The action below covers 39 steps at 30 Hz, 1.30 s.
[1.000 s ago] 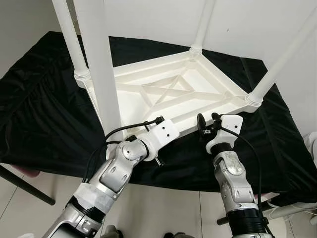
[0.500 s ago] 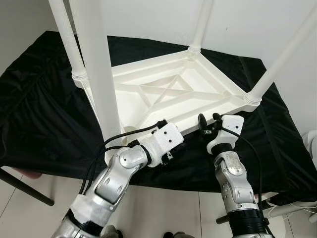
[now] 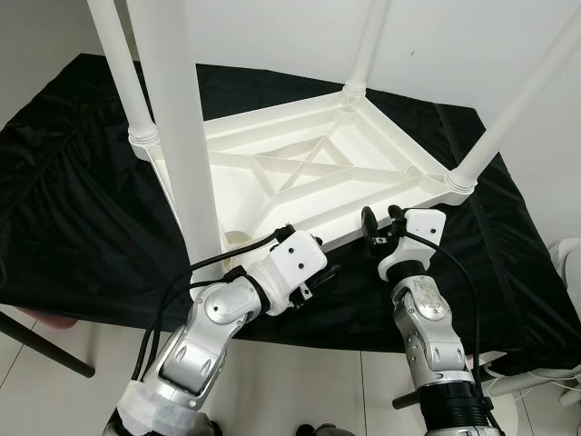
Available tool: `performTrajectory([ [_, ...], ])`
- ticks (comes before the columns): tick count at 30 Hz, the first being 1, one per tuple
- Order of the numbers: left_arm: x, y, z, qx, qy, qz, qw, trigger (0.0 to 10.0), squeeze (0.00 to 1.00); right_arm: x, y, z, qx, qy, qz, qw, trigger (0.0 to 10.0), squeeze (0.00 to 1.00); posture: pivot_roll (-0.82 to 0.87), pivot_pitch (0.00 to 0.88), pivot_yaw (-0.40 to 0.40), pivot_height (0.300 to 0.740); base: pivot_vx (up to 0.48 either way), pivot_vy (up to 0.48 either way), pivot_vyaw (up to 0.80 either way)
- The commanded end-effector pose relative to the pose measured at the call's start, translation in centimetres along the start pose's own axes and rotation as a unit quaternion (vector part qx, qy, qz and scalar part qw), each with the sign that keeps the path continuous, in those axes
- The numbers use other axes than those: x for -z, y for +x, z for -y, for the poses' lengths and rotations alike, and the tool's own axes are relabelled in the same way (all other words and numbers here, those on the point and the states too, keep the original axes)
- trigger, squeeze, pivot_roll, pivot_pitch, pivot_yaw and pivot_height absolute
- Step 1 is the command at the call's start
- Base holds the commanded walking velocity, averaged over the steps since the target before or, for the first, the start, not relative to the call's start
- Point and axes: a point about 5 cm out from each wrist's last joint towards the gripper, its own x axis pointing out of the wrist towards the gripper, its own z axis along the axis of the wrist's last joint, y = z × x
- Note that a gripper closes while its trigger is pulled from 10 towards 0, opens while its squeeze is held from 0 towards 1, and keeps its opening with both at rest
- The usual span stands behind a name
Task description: Building children table
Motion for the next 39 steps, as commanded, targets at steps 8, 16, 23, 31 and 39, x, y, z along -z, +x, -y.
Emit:
performTrajectory([
  [8,0.4,-0.5,-2.2,-0.007,0.031,0.0,1.0,10.0,0.0,0.3,-0.5,0.4,0.004,-0.005,-0.01,1.0,10.0,0.0,-0.06,0.119,-0.076,0.74,0.0,0.0,0.0],
  [16,0.4,-1.1,-3.8,-0.032,0.044,-0.003,0.999,10.0,0.0,0.4,-0.7,0.1,-0.003,-0.005,-0.013,1.0,10.0,0.0,-0.06,0.11,-0.083,0.74,0.0,0.0,0.0],
  [23,-0.2,-1.1,-3.2,-0.034,0.026,0.014,0.999,10.0,0.0,0.3,-0.4,-0.2,-0.01,-0.004,-0.012,1.0,10.0,0.0,-0.06,0.104,-0.091,0.74,0.0,0.0,0.0],
  [31,-1.2,-1.6,-1.5,-0.053,-0.028,0.06,0.996,10.0,0.0,0.4,-0.3,-0.3,-0.017,-0.005,-0.014,1.0,10.0,0.0,-0.06,0.1,-0.1,0.74,0.0,0.0,0.0],
  [39,-1.1,-3.0,-1.2,-0.086,-0.048,0.062,0.993,10.0,0.0,0.3,-0.3,0.0,-0.015,-0.007,-0.013,1.0,10.0,0.0,-0.06,0.105,-0.099,0.74,0.0,0.0,0.0],
])
